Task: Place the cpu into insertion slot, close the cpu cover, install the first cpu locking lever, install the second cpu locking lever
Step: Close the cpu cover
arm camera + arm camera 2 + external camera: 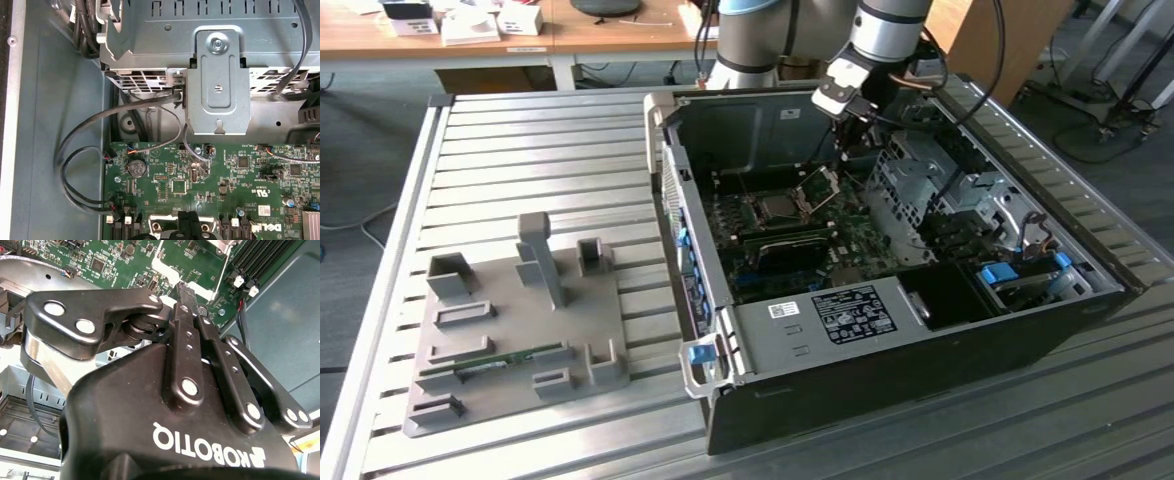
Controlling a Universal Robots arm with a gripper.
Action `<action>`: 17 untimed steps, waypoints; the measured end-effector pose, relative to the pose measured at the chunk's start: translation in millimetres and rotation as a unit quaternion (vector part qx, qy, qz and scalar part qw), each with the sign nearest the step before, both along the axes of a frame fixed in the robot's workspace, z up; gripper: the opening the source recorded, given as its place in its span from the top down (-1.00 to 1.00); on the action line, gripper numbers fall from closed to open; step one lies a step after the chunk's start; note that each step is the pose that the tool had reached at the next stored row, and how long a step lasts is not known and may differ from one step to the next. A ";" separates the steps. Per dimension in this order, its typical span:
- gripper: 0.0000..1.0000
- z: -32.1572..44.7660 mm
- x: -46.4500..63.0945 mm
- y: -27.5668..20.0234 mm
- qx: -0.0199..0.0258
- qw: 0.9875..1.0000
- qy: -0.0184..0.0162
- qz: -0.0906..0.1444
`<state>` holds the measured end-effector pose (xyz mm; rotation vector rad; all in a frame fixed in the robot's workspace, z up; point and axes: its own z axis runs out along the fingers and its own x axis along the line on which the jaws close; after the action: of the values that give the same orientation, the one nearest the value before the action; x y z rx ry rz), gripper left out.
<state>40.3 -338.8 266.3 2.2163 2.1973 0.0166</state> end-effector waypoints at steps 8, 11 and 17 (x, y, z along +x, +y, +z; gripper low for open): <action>0.79 -2.9 8.1 0.4 0.000 1.000 0.000 0.000; 0.79 -3.9 11.6 0.5 0.000 1.000 0.000 0.000; 0.79 -7.1 15.4 0.6 0.000 1.000 0.000 0.000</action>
<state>55.7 -338.2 259.2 2.2163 2.1973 0.0164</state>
